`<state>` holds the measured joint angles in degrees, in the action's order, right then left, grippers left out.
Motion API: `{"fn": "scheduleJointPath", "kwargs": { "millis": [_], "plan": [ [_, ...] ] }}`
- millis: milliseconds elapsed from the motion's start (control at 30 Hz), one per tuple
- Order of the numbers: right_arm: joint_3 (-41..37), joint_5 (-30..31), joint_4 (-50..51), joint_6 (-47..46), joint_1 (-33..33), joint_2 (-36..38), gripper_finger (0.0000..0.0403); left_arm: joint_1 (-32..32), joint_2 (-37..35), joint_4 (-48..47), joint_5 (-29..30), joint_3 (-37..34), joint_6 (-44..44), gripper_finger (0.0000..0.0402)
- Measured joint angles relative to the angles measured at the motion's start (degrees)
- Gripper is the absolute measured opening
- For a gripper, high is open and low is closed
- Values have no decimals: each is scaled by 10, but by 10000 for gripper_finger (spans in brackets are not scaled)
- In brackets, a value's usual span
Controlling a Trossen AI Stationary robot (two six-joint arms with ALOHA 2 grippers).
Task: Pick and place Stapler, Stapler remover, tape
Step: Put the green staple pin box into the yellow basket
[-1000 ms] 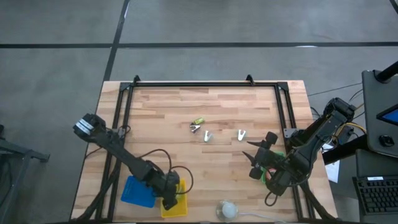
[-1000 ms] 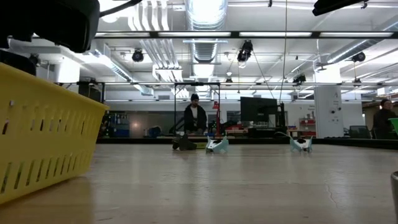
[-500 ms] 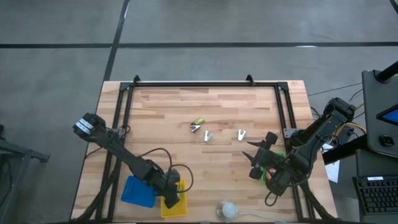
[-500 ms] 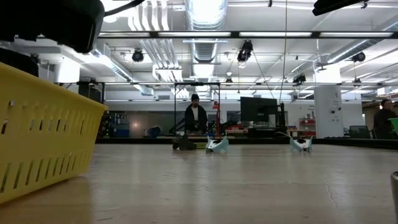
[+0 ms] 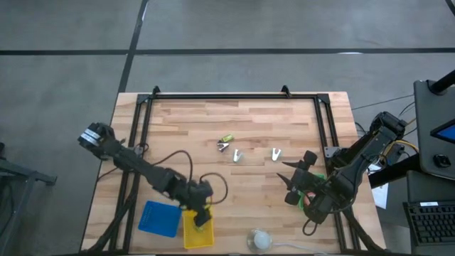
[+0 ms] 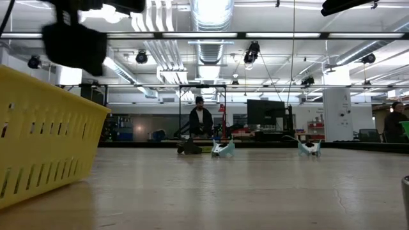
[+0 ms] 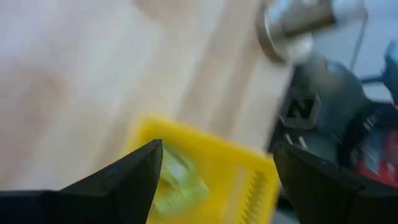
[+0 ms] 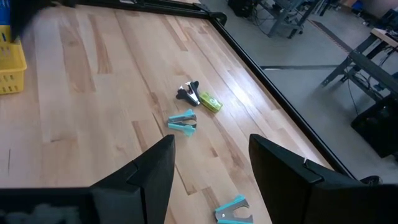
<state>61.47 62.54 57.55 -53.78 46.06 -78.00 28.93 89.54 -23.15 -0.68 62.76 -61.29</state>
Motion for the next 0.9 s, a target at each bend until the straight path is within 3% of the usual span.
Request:
{"fn": "scheduleJointPath", "kwargs": {
  "millis": [267, 467, 567, 700, 900],
  "plan": [
    [0, 0, 0, 2, 0, 0, 201, -90, -2, 10, 42, -1, 130, 310],
    [0, 0, 0, 2, 0, 0, 201, -158, -2, 32, 153, 13, 278, 310],
    [-1, 0, 0, 2, 0, 0, 201, -193, -2, 31, 208, 20, 303, 310],
    [-2, 0, 0, 2, 0, 0, 201, -255, -2, 35, 210, 30, 332, 310],
    [-8, 0, 1, 5, 0, 0, 201, -352, -1, 36, 166, 31, 374, 310]
  ]
}}
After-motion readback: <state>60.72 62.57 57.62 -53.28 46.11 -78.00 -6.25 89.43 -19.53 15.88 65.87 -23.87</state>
